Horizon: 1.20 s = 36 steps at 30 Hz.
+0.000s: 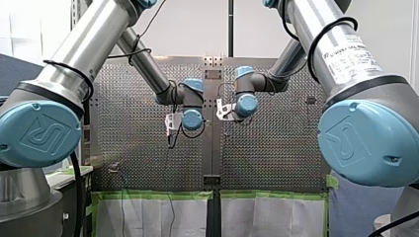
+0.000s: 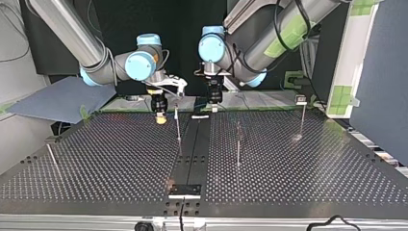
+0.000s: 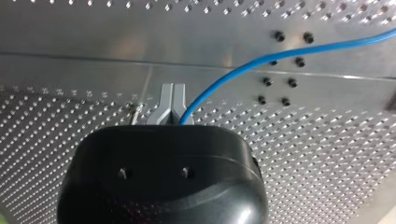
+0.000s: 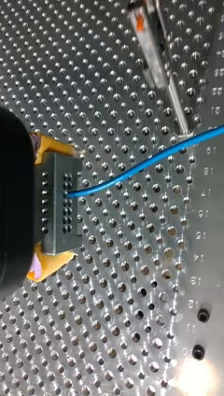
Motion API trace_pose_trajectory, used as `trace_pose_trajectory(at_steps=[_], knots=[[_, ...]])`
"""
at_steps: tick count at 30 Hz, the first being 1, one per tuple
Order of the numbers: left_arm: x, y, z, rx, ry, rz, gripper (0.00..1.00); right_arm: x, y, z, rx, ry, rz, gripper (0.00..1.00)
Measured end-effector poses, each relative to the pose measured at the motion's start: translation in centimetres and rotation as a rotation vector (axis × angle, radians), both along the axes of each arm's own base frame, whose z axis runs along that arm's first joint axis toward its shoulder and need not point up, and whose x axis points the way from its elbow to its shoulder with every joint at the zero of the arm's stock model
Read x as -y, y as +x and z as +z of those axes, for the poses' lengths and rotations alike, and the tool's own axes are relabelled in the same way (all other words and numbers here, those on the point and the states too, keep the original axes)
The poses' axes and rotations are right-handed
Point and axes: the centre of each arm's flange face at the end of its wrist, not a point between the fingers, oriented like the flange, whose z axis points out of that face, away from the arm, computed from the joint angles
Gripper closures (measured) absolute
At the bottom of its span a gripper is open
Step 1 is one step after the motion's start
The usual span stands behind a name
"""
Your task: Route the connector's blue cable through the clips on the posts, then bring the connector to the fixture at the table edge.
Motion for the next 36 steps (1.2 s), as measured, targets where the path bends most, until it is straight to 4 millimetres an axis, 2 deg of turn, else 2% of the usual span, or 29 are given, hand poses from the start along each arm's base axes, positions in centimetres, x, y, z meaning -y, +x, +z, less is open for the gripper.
trace_pose_trajectory(at_steps=[9,17,26,36], knots=[[0.9,-0.6,-0.7,0.0,0.001,-0.018,1.0,-0.7,-0.8,-1.5,-0.018,0.014,-0.003,1.0],[1.1,-0.5,-3.3,-0.026,0.017,-0.021,1.0,-1.5,-1.6,-2.4,-0.03,0.028,-0.006,1.0],[1.3,-0.5,-3.6,-0.028,0.019,-0.023,1.0,-2.6,-3.0,-1.7,-0.025,0.022,-0.014,1.0],[1.8,-0.9,-3.7,-0.028,0.019,-0.043,1.0,-3.2,-4.0,-3.2,-0.01,0.015,-0.018,1.0]])
